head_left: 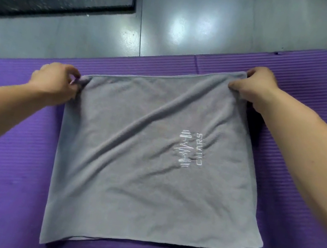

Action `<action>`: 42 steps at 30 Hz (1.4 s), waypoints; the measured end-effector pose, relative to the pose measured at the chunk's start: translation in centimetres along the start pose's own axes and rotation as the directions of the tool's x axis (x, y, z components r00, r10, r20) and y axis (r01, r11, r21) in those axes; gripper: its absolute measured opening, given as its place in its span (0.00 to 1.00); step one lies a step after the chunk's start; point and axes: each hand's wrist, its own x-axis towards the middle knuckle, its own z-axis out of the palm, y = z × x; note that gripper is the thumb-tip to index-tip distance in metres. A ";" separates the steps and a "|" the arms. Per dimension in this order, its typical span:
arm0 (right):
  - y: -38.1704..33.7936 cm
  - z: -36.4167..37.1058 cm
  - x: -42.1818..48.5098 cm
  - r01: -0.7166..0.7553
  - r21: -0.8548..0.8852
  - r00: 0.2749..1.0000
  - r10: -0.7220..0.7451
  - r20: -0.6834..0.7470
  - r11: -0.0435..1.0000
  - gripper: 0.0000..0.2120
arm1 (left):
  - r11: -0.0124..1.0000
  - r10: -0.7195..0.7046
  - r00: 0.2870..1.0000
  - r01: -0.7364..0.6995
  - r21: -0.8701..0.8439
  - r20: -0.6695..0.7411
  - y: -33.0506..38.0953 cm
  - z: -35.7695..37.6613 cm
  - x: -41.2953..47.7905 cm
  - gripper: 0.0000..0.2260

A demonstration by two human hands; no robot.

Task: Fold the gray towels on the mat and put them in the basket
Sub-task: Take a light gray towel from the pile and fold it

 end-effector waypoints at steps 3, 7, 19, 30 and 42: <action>-0.6 0.2 0.3 -0.028 -0.087 0.999 0.030 0.019 0.996 0.19 | 0.940 -0.058 0.996 0.078 -0.333 0.068 -0.8 -0.2 0.5 0.05; -1.2 0.9 -0.2 -0.022 -0.069 0.999 0.019 -0.033 0.997 0.12 | 0.741 -0.191 0.962 0.273 -0.614 0.197 -1.9 0.2 1.2 0.10; -1.2 2.7 -0.4 0.074 0.214 0.988 -0.043 -0.145 0.974 0.23 | 0.705 -0.339 0.940 0.224 -0.673 -0.043 -1.8 0.9 2.2 0.16; 2.4 1.4 -8.8 0.030 -0.011 0.999 -0.030 -0.010 0.999 0.19 | 0.822 -0.274 0.957 0.283 -0.494 0.094 -4.4 5.1 -9.6 0.16; 11.7 4.2 -23.1 -0.250 -0.243 0.954 0.196 -0.228 0.937 0.19 | 0.880 -0.276 0.960 0.270 -0.390 0.042 -5.3 9.9 -21.5 0.14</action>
